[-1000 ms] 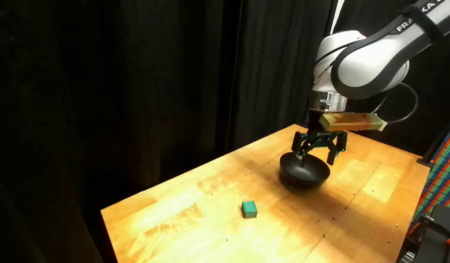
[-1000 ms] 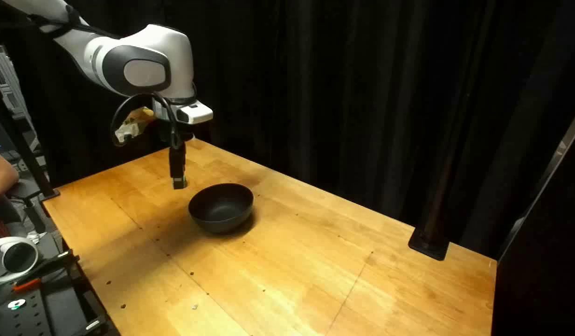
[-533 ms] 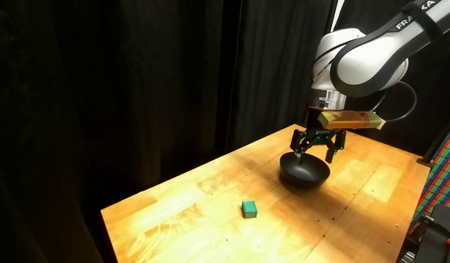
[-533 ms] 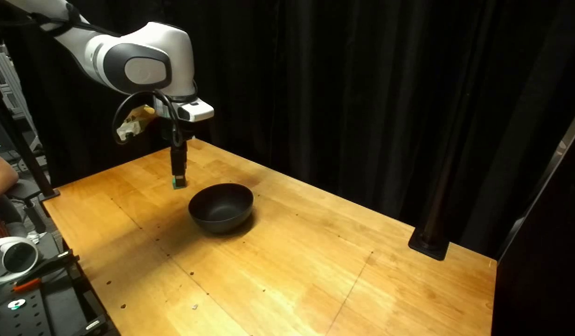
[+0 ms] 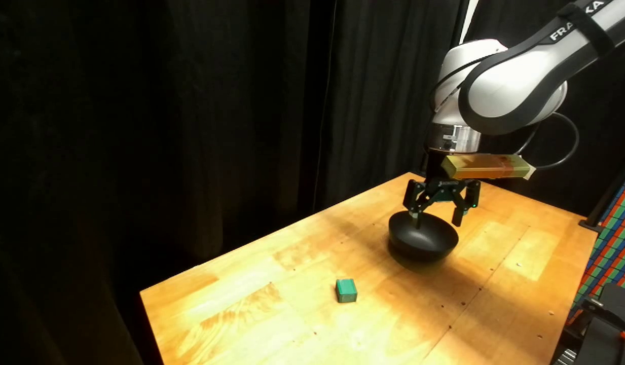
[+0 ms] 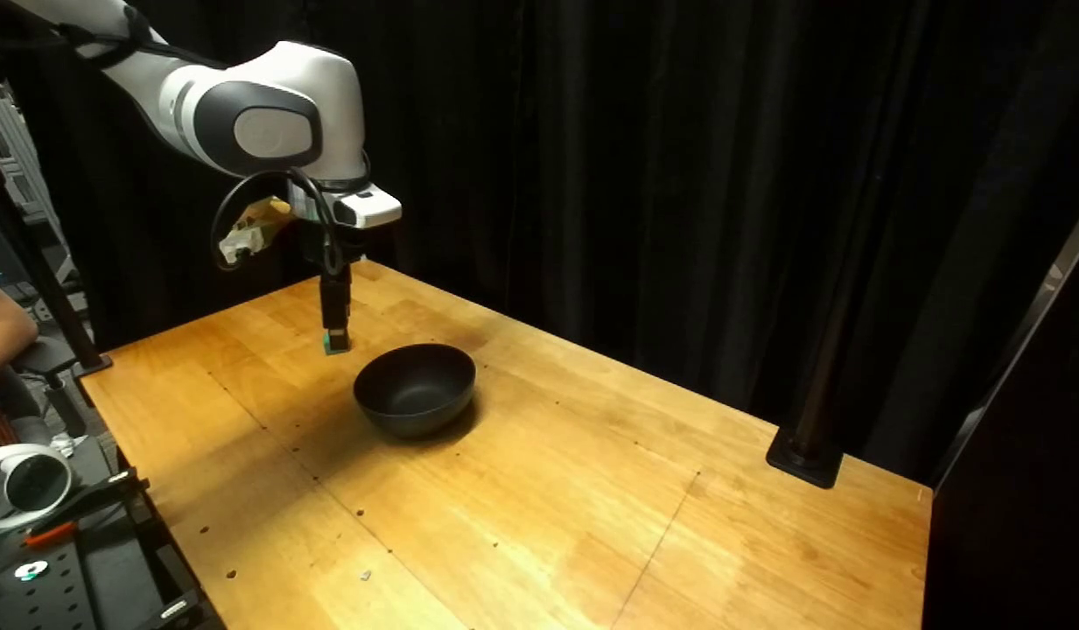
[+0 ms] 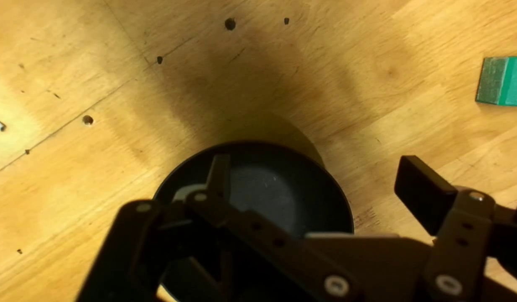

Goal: Put the green cube in the black bowl

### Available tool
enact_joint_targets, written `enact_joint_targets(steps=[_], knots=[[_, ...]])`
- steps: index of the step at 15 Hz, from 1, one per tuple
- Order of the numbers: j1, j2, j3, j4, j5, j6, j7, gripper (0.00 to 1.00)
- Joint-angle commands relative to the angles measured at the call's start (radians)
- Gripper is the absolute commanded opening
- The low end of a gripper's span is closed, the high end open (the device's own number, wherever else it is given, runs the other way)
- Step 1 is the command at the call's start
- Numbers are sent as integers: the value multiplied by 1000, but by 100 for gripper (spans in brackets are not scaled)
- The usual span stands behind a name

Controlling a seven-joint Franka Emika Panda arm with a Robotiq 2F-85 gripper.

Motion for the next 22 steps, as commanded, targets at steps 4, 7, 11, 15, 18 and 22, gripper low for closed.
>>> enact_joint_targets(steps=[4,7,11,15,18,22], knots=[[3,41,32,23,45,62,9,100],[33,121,91,78,134,102,3,100],[108,241,152,160,155,156,12,100],[196,341,150,226,111,221,18,100],[287,401,89,264,19,288,63,100],[408,458,-45,315,-143,322,174,99]])
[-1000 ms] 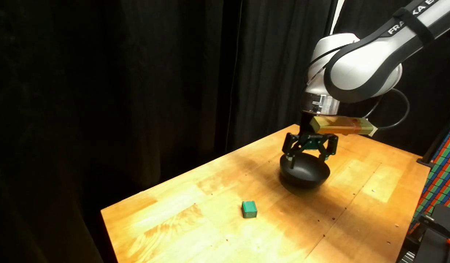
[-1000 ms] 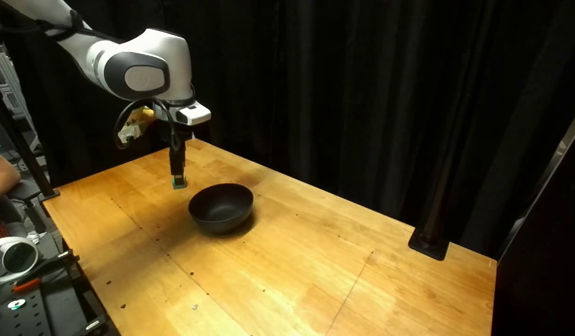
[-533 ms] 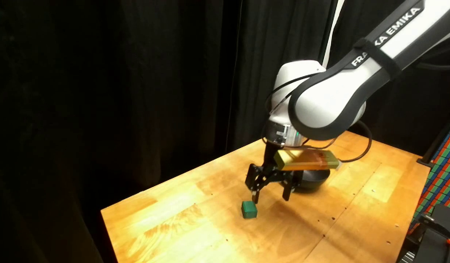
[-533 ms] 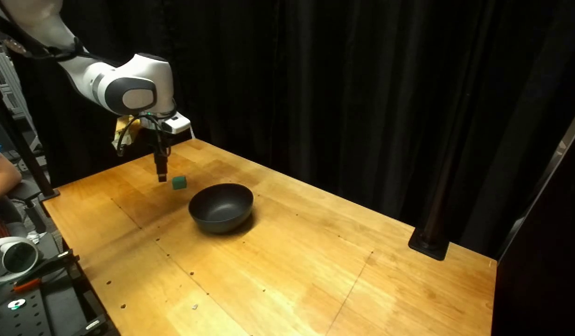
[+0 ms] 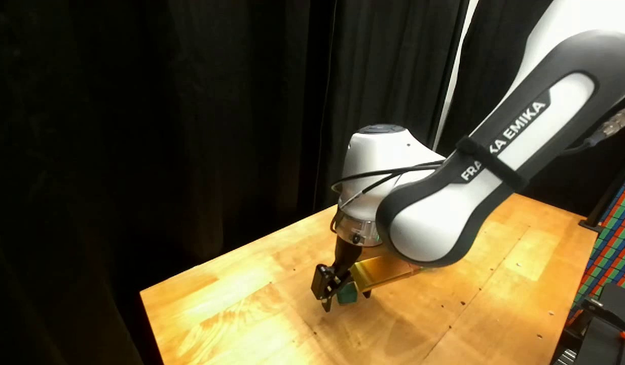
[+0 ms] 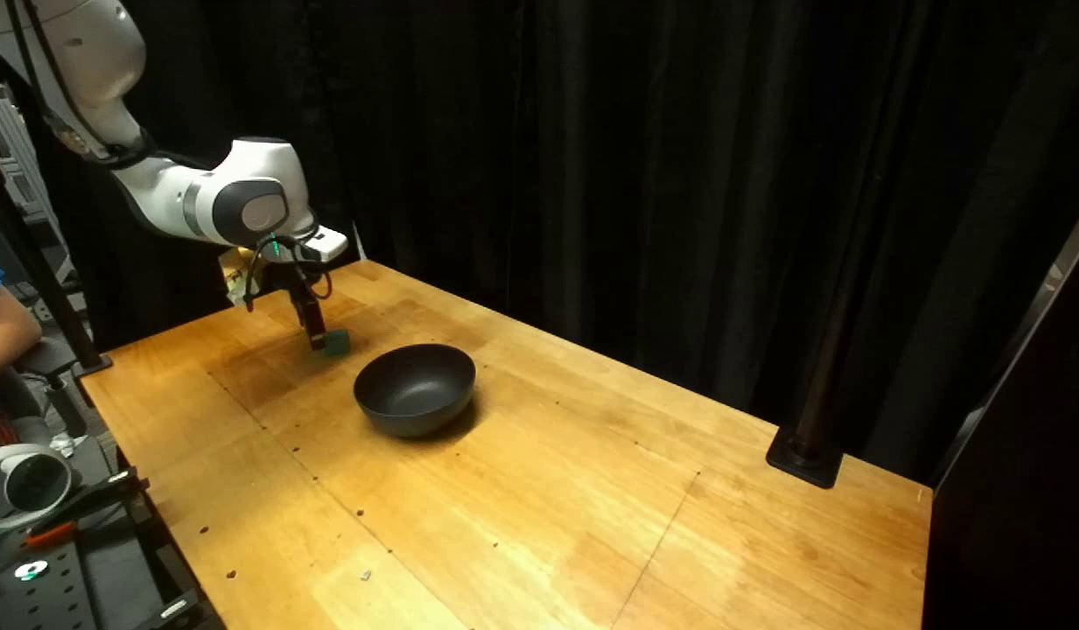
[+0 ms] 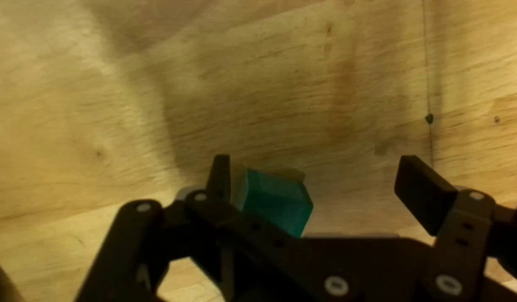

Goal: Put the green cube in the black bowl

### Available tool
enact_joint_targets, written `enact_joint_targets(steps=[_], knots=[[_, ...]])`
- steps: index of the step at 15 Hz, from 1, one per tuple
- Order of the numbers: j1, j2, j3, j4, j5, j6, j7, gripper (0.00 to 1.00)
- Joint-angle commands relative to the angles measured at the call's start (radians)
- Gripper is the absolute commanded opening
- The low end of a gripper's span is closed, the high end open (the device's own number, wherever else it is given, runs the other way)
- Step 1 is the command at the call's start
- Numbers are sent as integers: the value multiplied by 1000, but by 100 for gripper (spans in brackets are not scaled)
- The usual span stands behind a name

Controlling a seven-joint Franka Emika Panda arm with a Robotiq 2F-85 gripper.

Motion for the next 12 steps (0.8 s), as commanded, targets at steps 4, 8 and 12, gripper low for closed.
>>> enact_joint_targets(steps=[4,8,12], knots=[[146,68,-191,91,-207,-6,180,63],[108,44,-153,100,-176,-145,178,30],[72,6,-126,114,-183,-296,186,18]])
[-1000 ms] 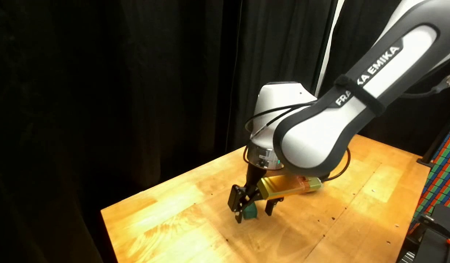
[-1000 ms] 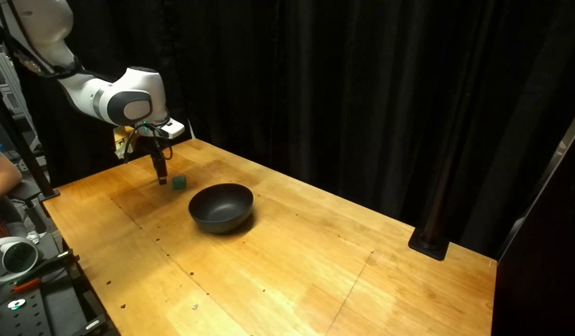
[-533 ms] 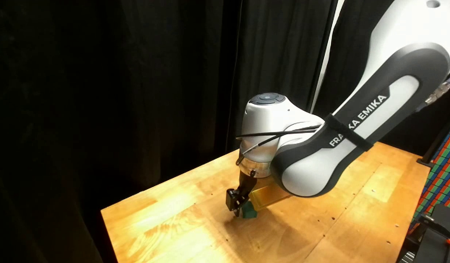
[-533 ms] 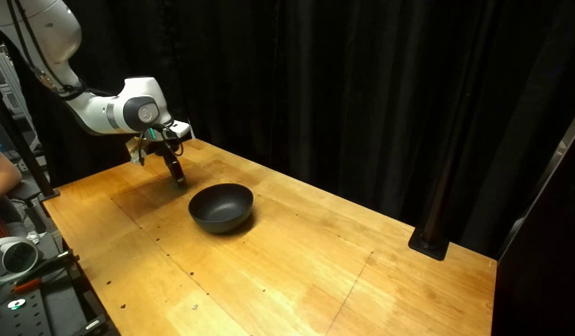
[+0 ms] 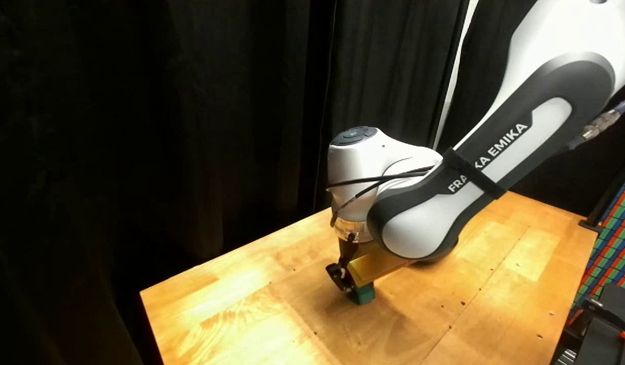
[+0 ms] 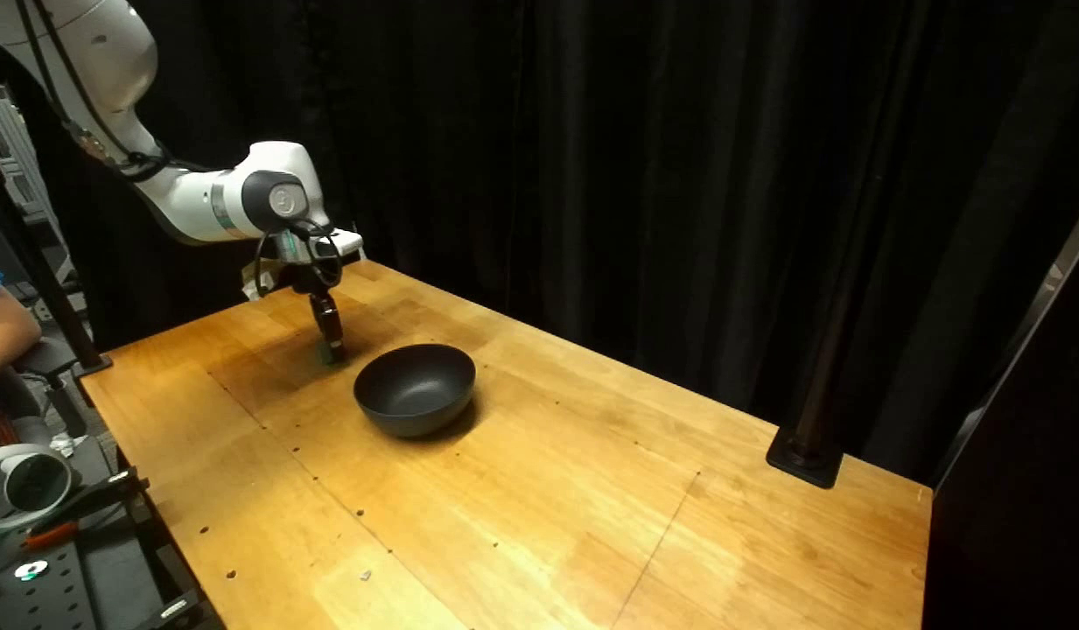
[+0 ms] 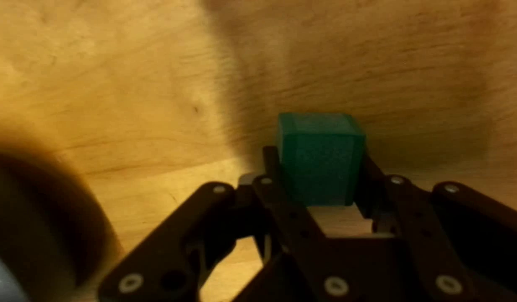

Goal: Put the green cube in the black bowl

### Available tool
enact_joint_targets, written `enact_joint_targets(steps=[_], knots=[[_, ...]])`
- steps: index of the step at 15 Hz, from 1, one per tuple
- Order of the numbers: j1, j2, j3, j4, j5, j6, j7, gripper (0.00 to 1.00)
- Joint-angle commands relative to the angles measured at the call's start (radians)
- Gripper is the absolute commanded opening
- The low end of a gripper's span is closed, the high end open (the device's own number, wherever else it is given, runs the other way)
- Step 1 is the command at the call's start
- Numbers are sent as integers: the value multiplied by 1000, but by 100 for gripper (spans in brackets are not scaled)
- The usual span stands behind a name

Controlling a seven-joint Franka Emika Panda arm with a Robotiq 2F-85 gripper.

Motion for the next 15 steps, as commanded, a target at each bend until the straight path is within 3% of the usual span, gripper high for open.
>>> enact_joint_targets(steps=[1,4,7,13,14,15], knots=[[-37,-59,15,16,-25,-117,28,18],[-56,-103,-29,30,-109,-138,75,18],[-121,-130,-50,45,-165,-172,103,18],[-273,-162,-52,21,-161,-214,97,18],[-293,-167,-50,19,-153,-220,93,26],[-312,-173,-43,15,-143,-221,78,68]])
